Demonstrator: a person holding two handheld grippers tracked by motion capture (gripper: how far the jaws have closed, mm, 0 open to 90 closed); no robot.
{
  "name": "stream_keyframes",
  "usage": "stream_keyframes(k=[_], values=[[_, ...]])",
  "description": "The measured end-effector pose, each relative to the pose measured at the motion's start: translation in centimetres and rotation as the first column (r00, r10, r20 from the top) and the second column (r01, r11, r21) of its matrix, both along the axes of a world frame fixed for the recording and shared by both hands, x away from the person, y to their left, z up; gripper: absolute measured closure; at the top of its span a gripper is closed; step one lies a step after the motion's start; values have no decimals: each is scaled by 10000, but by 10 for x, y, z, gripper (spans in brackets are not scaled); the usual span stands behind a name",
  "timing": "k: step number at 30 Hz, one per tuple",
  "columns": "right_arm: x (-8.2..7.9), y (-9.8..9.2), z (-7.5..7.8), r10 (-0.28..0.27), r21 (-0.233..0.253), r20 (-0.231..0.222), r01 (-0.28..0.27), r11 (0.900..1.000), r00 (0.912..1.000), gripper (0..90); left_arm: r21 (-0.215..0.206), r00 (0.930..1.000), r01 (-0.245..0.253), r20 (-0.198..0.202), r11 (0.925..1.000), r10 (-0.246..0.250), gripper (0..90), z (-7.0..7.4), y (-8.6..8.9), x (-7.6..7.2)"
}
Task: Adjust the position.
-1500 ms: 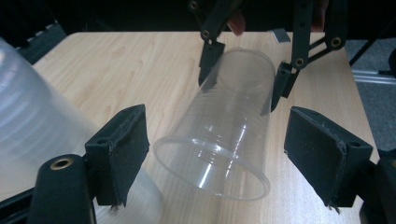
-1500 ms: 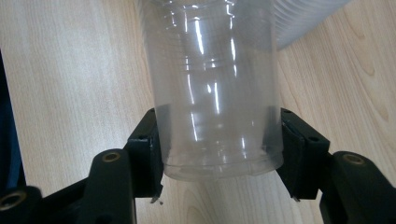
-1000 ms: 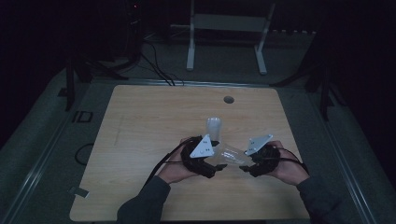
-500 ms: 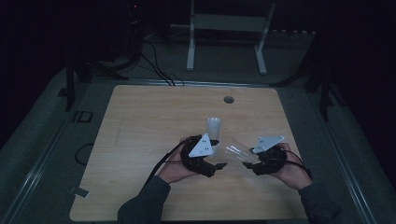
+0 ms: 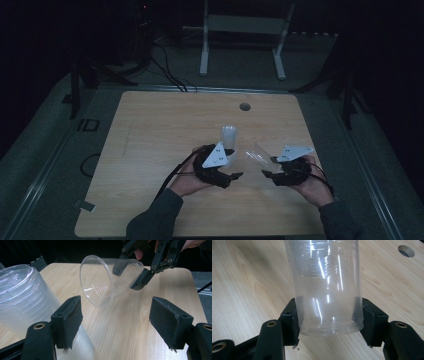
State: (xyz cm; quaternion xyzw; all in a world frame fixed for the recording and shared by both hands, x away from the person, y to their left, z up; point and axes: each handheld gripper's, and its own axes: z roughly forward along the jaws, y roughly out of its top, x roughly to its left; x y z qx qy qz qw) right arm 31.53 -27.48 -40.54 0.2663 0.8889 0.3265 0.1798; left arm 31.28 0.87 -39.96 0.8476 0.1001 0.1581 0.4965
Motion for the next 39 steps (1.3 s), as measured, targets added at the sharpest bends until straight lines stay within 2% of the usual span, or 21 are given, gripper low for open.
stream_keyframes(k=[2, 17, 27, 28, 32, 39], values=[[0, -1, 0, -114, 125, 75, 113, 9999, 9999, 419, 71, 10000, 0, -16, 10000, 0, 261, -1, -1, 0], [-5, -7, -2, -862, 1041, 572, 800, 9913, 9946, 420, -112, 9999, -71, -154, 9999, 69, 261, 0, -2, 0], [-9, -5, -4, -1379, 1646, 988, 1204, 9790, 9855, 420, -227, 9995, -162, -259, 9996, 156, 261, 0, -2, 0], [-10, -4, -5, -1448, 1814, 1021, 1247, 9755, 9842, 420, -271, 9994, -160, -310, 9995, 152, 261, 0, -2, 0], [-12, -2, -5, -1539, 1908, 1133, 1305, 9729, 9816, 420, -237, 9993, -179, -324, 9996, 171, 261, 0, -2, 0], [-13, 3, -5, -1794, 2309, 1423, 1436, 9623, 9734, 420, -383, 9988, -287, -420, 9989, 271, 261, 1, -1, 0]])
